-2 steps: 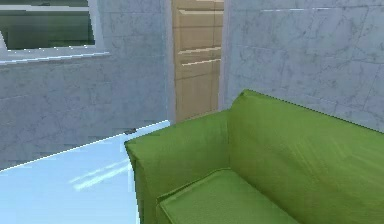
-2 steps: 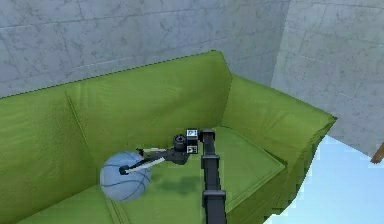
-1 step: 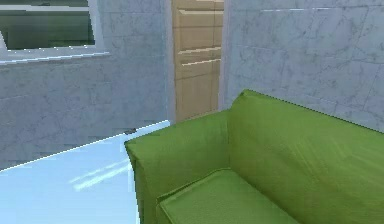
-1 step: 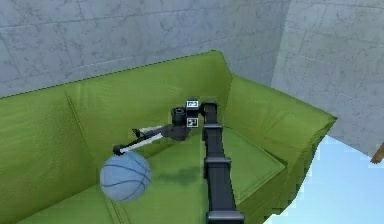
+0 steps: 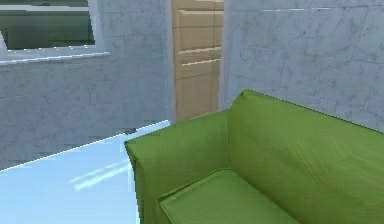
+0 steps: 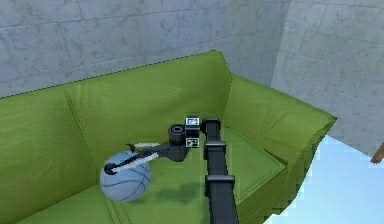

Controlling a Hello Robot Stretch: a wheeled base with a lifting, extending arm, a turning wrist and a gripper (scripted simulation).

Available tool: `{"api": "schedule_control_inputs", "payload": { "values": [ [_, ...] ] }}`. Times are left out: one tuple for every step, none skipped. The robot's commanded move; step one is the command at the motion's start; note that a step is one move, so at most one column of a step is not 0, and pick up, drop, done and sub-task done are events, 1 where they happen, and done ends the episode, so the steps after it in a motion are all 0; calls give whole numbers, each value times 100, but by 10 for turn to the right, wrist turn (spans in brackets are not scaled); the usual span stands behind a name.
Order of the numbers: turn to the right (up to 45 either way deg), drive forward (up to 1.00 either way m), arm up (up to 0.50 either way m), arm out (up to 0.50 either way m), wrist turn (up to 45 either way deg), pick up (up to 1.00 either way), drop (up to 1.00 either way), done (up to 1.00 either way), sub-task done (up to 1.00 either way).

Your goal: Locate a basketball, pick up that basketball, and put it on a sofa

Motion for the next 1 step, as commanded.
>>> {"api": "schedule_control_inputs", "payload": {
  "values": [
    [0, 0, 0, 0, 0, 0, 0, 100, 0]
  ]
}}
